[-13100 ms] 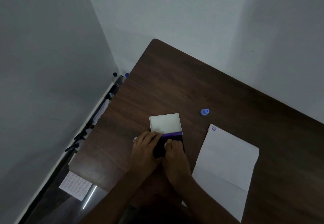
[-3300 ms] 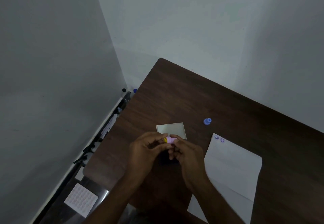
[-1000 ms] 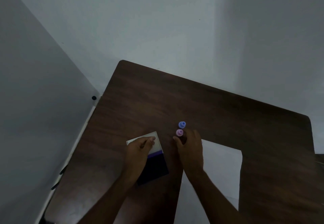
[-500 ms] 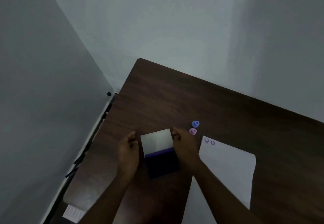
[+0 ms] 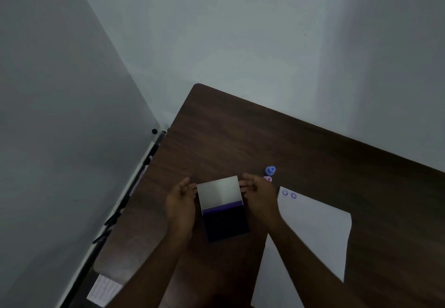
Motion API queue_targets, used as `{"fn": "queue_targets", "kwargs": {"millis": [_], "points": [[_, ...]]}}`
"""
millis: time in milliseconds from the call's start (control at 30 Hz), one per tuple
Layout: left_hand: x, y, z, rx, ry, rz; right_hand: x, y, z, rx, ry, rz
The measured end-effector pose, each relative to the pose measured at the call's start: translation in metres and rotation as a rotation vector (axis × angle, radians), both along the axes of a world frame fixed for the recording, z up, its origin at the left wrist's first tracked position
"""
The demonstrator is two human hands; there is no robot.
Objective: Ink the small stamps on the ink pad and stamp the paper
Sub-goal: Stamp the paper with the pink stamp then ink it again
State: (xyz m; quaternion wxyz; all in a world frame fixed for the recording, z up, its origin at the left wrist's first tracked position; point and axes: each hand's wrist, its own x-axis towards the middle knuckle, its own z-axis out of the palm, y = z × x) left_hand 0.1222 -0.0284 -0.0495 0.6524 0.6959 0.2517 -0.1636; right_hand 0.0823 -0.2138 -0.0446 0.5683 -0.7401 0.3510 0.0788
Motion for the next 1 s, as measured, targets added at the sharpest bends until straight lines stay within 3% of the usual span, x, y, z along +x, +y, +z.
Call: {"fn": "queue_targets", "kwargs": {"millis": [333, 500, 700, 1000], "points": [[-0.030, 0.003, 0.014, 0.025, -0.113, 0.053, -0.030, 0.004, 0.015, -0.189, -0.060, 0.030], [-0.047, 0.007, 0.000, -0.066, 0.044, 0.118, -0.050, 0.004, 0.013, -0.124, -0.008, -0.111], [-0.065, 0.011, -0.016, -0.189, 0.220, 0.152, -0.065, 0.003, 0.008, -0.131, 0.066, -0.091], [-0.064, 0.008, -0.016, 0.016, 0.140, 0.000, -0.068, 0.005, -0.003, -0.106, 0.119, -0.059]]}}
